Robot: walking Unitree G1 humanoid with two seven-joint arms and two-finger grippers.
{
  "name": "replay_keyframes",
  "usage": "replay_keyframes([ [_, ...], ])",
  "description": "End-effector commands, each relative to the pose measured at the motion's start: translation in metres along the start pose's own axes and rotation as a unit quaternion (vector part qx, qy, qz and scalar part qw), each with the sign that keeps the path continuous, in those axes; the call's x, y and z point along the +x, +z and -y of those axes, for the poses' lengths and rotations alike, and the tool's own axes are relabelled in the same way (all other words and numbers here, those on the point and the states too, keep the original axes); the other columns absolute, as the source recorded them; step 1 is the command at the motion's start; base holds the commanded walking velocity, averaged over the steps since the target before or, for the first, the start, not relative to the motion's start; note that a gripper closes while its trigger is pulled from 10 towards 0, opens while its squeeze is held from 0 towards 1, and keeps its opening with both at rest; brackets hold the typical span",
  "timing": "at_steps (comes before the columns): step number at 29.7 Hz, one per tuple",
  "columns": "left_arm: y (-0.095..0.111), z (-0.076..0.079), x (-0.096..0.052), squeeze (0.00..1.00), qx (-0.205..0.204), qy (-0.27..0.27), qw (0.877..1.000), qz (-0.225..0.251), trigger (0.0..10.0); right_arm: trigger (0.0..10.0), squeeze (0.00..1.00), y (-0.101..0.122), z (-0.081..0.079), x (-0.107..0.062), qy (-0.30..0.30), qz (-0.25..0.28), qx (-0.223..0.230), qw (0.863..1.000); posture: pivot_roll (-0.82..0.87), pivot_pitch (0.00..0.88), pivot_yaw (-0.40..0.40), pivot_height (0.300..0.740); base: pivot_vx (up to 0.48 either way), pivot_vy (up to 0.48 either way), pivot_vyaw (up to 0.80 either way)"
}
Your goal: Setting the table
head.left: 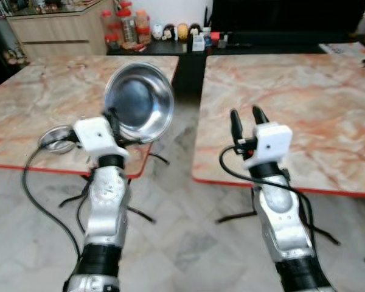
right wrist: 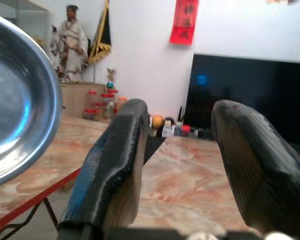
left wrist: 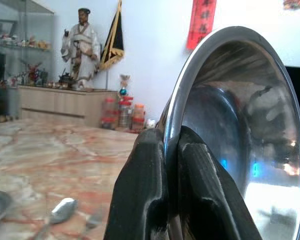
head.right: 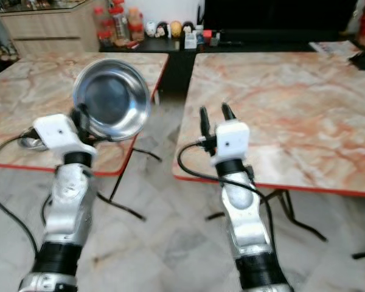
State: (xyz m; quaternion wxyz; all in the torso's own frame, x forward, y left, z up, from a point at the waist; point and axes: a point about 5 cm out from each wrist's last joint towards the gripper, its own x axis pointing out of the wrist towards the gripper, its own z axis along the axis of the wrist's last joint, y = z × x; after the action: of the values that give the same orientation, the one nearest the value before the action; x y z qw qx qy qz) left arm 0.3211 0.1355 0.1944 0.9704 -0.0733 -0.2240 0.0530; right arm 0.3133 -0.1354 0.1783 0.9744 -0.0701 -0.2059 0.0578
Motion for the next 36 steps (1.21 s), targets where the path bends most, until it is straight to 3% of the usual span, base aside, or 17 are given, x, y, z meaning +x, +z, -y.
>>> replay_keyframes([
  [1, 0.0029, -0.0097, 0.0021, 0.00, 0.016, 0.010, 1.000, 0.007, 10.0, 10.0, 0.00, 0.0022, -0.0119, 0.0027, 0.017, 0.000, 0.006, 1.000, -0.10, 0.000, 0.050, 0.740, 0.000, -0.424, 0.53],
  [25, 0.0008, -0.0075, 0.0013, 0.00, 0.016, -0.002, 1.000, 0.000, 10.0, 10.0, 0.00, 0.0005, -0.0145, 0.0013, 0.013, -0.007, 0.018, 1.000, -0.11, 0.000, 0.057, 0.740, 0.000, -0.419, 0.09],
  [36, 0.0008, -0.0065, 0.0012, 0.00, 0.014, -0.013, 1.000, -0.006, 10.0, 10.0, 0.00, -0.0004, -0.0075, 0.0021, -0.009, -0.012, 0.026, 1.000, -0.10, 0.001, 0.052, 0.740, 0.000, -0.421, 0.00],
])
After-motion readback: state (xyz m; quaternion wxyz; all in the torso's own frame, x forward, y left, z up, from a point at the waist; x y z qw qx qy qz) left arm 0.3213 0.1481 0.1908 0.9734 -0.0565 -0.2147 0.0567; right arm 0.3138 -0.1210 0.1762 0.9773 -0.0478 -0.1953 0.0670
